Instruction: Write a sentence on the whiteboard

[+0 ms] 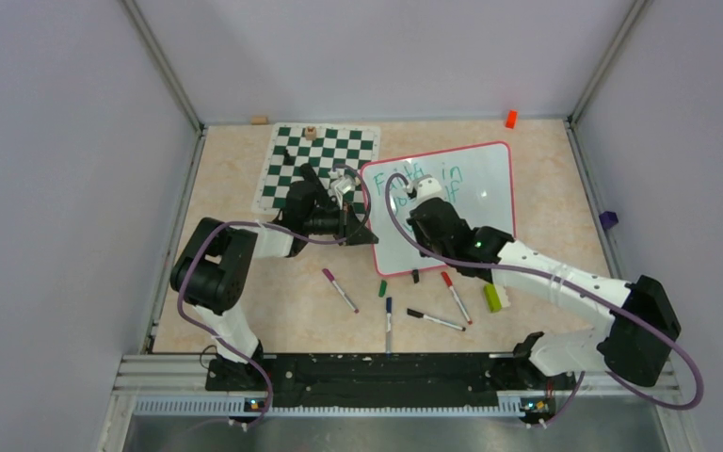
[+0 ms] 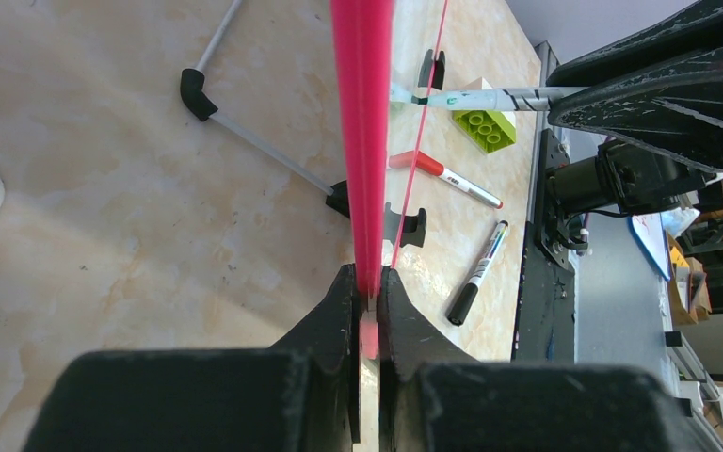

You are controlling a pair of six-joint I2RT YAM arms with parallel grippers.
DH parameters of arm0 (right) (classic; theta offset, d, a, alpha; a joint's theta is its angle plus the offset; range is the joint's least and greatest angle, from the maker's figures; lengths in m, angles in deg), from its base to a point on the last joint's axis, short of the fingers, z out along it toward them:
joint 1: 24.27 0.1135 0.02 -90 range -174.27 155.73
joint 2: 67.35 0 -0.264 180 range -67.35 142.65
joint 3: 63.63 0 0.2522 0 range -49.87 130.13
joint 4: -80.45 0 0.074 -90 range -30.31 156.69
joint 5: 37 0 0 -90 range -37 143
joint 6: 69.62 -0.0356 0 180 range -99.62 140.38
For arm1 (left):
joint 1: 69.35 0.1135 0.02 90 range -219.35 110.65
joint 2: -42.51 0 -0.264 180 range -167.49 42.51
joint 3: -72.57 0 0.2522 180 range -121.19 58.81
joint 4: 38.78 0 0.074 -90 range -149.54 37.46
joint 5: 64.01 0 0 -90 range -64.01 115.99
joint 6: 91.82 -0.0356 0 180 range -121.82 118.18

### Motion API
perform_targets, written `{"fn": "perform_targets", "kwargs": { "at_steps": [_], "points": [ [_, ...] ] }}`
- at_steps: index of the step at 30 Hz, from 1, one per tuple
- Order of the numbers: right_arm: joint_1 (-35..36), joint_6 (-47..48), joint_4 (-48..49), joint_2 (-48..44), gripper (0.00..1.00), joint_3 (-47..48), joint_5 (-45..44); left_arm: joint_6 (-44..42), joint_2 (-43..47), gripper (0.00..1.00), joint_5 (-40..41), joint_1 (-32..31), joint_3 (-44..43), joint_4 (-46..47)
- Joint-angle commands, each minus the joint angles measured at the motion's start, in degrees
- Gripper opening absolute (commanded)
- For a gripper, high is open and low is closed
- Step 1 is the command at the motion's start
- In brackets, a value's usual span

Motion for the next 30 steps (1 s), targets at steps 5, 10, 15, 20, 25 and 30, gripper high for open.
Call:
{"fn": "perform_targets", "kwargs": {
  "at_steps": [5,10,15,20,25,30],
  "points": [
    [-0.4,-0.6,-1.5,-1.1,0.00,-0.2,-2.9,-0.6,1.4,0.00,0.6,-0.3,0.7,0.5],
    [-0.4,-0.8,-0.1,-5.1,0.00,1.6,-0.7,-0.6,1.5,0.00,0.6,-0.3,0.7,0.5],
    [-0.8,0.5,0.6,-7.9,0.00,2.2,-2.0,-0.6,1.7,0.00,0.7,-0.3,0.7,0.5],
    [-1.5,1.6,-0.4,-5.8,0.00,3.2,-6.6,-0.6,1.6,0.00,0.7,-0.3,0.7,0.5],
    [-2.2,1.9,0.0,-4.1,0.00,3.6,-8.2,-0.7,1.6,0.00,0.7,-0.3,0.7,0.5],
    [-2.5,2.3,1.6,-3.0,0.00,3.4,-8.5,-0.7,1.8,0.00,0.7,-0.3,0.7,0.4]
  ]
}}
